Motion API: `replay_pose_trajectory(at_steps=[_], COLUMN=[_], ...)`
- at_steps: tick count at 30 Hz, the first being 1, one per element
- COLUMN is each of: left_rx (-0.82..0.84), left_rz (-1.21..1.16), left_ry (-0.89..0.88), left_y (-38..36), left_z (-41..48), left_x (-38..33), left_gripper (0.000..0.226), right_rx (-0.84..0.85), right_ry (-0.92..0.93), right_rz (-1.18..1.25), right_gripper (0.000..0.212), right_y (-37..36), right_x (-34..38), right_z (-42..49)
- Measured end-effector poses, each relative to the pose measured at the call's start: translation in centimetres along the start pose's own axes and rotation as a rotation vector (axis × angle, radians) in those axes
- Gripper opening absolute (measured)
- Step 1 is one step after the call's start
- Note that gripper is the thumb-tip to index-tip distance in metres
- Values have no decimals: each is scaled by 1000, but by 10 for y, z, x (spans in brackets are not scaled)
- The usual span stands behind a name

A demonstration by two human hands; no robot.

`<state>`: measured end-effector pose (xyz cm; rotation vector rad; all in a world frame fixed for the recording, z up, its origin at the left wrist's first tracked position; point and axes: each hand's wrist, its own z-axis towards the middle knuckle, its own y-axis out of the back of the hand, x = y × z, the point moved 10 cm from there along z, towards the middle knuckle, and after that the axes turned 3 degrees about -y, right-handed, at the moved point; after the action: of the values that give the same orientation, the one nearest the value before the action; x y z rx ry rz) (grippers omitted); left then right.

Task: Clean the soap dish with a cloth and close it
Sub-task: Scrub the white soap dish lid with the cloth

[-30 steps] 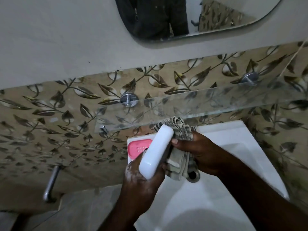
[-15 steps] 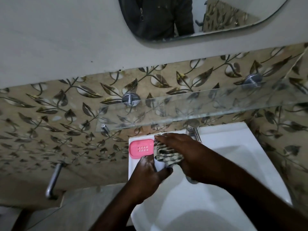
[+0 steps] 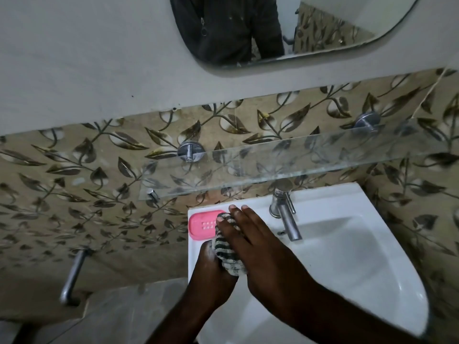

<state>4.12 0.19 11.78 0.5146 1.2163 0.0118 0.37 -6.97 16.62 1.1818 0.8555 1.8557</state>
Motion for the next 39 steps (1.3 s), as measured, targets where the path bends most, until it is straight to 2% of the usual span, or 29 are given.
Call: replay_pose_trajectory(at_steps=[3, 5, 10, 13, 17, 21, 25, 28, 30, 31, 33, 34, 37, 39], left_rx=[-4, -3, 37, 36, -2, -90, -259, -399, -437, -437, -404, -414, -498, -529], left_rz=[-1, -57, 29, -101, -270, -572, -774, -796, -761, -727, -678, -677, -736, -723], left_ry=[-9, 9, -94, 18, 140, 283, 417, 466, 471, 472, 491, 482, 433, 418], left_y=[0, -2, 2, 2, 7, 15, 22, 21, 18, 17, 10, 9, 11, 13], left_z=[-1, 0, 7, 1, -3, 1, 3, -1, -5, -7, -10, -10, -8, -7], left_x=[-10, -13, -20, -8, 2, 17, 31, 42, 48, 49, 49, 46, 46, 46], left_gripper=[20, 22, 27, 22, 18, 43, 43, 22, 18, 33, 80, 85, 67, 62], right_rx=[-7, 42, -13, 131, 295, 321, 351, 362, 374, 376, 370, 358, 294, 245], right_ry=[-114, -180, -59, -144, -376, -540, -615, -653, -681, -691, -710, -716, -747, -777], right_rz=[230, 365, 173, 412, 829, 976, 1017, 1012, 987, 979, 983, 988, 987, 1034], right_gripper=[59, 60, 62, 59, 49, 35, 37, 30, 31, 33, 34, 35, 38, 37], right_y=[5, 6, 2, -13, -19, -36, -50, -53, -57, -58, -59, -59, -58, -59], right_x=[-30, -43, -16, -33, -57, -64, -60, -62, -64, -65, -66, -66, -65, -63], right_z=[15, 22, 4, 13, 16, -5, -20, -21, -23, -25, -28, -30, -37, -41])
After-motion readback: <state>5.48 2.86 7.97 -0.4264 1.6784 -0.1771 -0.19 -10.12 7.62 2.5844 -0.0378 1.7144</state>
